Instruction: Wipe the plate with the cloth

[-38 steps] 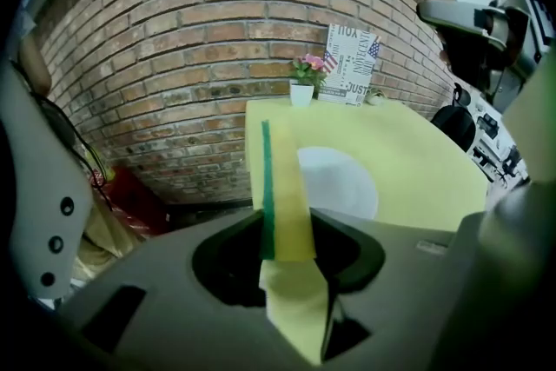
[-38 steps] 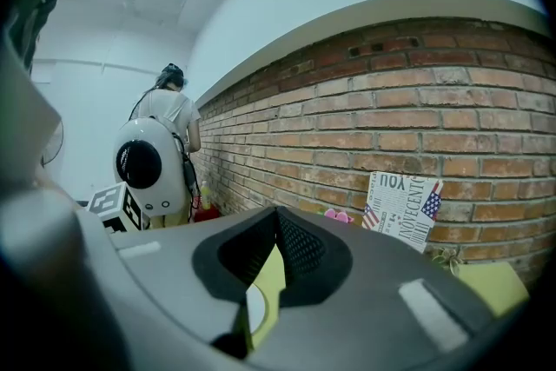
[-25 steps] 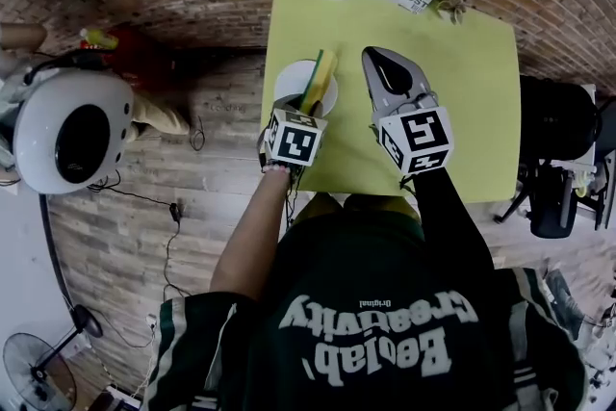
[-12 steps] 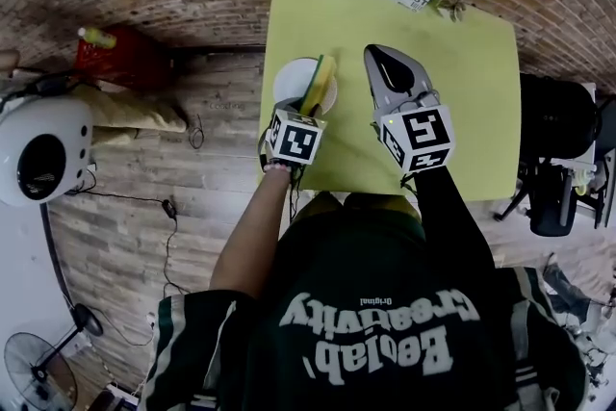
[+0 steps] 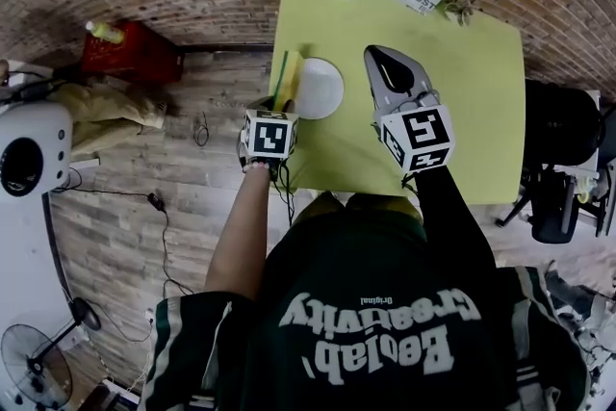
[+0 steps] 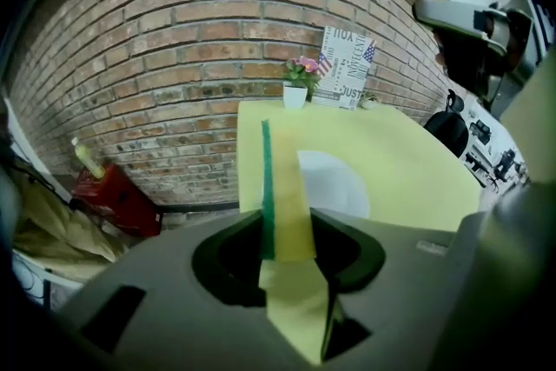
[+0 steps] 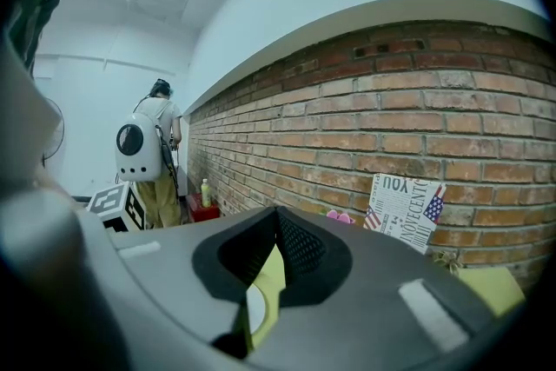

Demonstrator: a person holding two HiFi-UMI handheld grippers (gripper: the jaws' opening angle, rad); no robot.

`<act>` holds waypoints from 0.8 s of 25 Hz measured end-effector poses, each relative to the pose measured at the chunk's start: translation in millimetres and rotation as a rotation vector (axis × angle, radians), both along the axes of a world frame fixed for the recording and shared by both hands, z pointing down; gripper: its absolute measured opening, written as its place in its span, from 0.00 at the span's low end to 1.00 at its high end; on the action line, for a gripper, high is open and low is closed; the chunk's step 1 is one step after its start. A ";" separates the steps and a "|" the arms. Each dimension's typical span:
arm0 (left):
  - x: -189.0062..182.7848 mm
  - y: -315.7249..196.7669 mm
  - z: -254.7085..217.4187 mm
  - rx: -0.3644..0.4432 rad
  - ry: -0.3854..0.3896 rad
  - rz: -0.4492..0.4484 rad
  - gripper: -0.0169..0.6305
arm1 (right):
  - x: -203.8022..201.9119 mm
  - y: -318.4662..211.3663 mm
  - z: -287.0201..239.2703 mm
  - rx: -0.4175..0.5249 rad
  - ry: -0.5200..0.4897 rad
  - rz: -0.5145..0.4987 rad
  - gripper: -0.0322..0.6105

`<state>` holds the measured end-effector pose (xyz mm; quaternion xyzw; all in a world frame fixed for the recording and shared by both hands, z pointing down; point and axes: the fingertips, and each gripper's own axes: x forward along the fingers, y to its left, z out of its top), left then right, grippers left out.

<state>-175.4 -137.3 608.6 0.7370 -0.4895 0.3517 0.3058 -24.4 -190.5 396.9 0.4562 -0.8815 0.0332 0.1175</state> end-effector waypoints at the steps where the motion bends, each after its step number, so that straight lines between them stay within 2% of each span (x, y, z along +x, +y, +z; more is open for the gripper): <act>1: -3.8 0.6 0.0 -0.002 -0.001 -0.010 0.24 | -0.7 0.4 -0.5 0.001 0.000 -0.001 0.07; 4: -6.3 0.8 -1.3 -0.003 0.008 -0.021 0.24 | -1.6 0.6 -2.0 0.004 -0.001 -0.002 0.07; 7: 5.7 -1.9 -7.7 0.004 0.048 -0.018 0.24 | -0.4 0.1 -3.2 0.006 -0.002 0.001 0.07; 15: 77.8 5.6 -14.3 0.003 0.117 0.127 0.24 | 6.0 0.8 -0.8 0.004 0.005 0.019 0.07; 20: 106.6 14.1 -1.5 0.003 0.112 0.202 0.24 | 11.6 0.2 -2.3 0.004 0.005 0.027 0.07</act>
